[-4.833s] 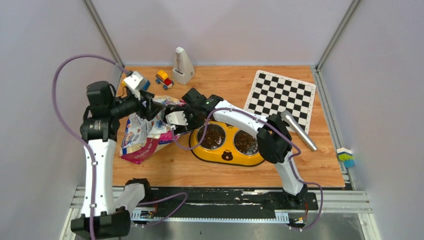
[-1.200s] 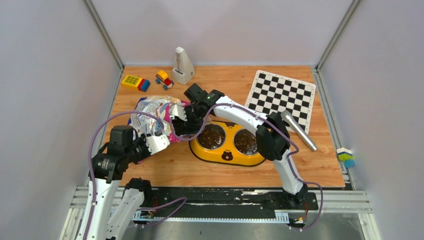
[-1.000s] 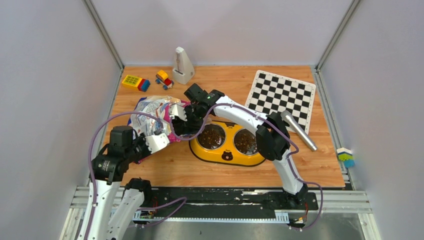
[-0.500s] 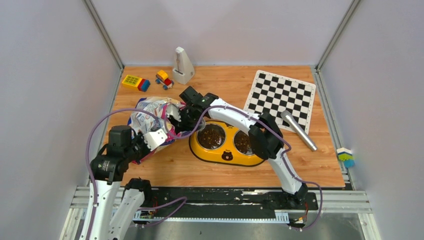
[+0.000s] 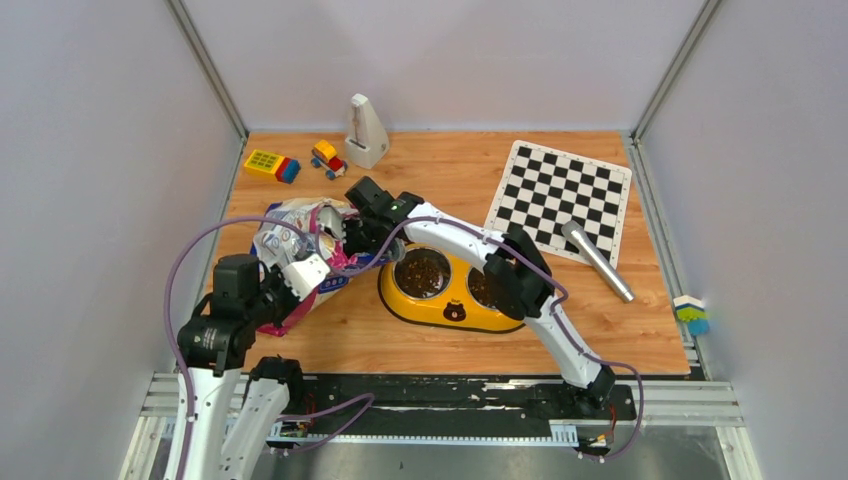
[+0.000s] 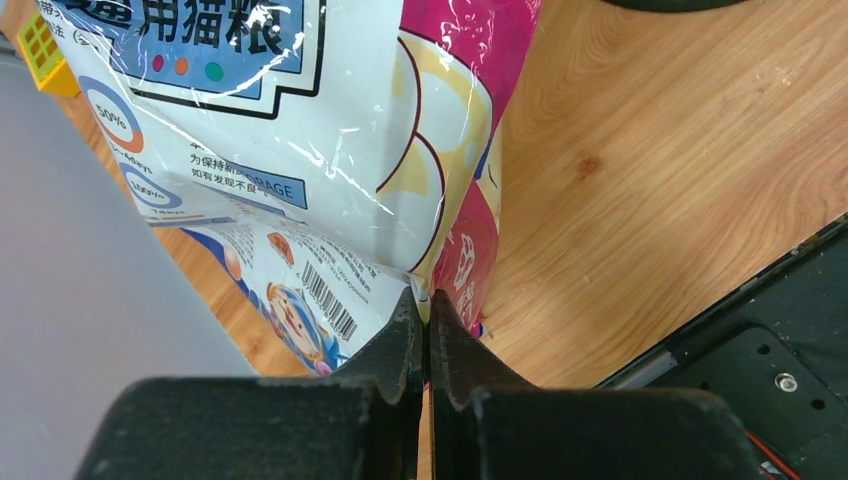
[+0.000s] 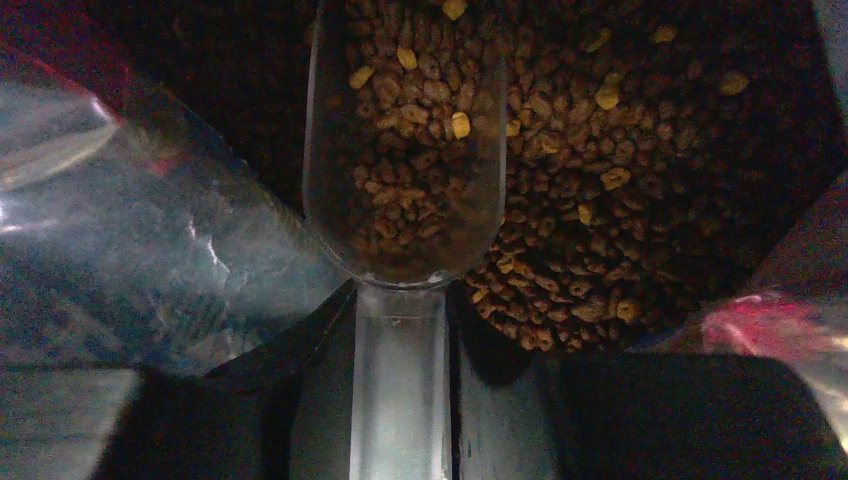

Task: Serve the pet food
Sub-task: Collect the pet food from the pet food bag.

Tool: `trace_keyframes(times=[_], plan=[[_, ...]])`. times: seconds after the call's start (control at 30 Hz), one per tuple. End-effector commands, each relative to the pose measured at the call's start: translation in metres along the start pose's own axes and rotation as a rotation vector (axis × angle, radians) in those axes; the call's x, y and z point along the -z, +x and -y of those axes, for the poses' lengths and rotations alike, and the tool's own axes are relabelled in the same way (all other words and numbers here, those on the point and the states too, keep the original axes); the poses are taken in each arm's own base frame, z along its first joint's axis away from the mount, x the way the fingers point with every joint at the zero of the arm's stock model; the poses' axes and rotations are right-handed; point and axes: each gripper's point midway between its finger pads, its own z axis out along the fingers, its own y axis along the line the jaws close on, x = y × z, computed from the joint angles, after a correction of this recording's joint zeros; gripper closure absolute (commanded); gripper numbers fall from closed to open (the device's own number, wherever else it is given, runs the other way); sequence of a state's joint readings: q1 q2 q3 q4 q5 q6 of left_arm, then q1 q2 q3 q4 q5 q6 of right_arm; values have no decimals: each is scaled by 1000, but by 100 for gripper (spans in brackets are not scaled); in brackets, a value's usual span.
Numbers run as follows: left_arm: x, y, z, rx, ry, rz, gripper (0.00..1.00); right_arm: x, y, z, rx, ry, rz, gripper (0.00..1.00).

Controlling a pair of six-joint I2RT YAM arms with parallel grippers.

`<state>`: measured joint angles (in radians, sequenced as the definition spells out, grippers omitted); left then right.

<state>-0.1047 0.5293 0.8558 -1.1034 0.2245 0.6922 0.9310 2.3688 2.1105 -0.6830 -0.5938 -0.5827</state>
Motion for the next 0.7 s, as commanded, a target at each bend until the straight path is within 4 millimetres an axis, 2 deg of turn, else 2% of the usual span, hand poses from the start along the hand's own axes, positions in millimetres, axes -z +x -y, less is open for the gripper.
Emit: trace_keyframes(times=[0.0,0.13,0.3,0.43,0.67], plan=[[6,-45,-5,15,-16,218,100,-4,-26,-23,-29,-39,65,100],[3,-38,-18,50,-94,188,100,28,-45,-22,-52,-24,136,100],[-1,-31,-28,85,-148,161,100,69,-53,-21,-50,28,173,100],[-2,-30,-30,96,-159,155,100,94,-47,-23,-25,71,165,100],[-1,-32,-30,104,-155,160,100,133,-25,-20,-9,152,116,100]])
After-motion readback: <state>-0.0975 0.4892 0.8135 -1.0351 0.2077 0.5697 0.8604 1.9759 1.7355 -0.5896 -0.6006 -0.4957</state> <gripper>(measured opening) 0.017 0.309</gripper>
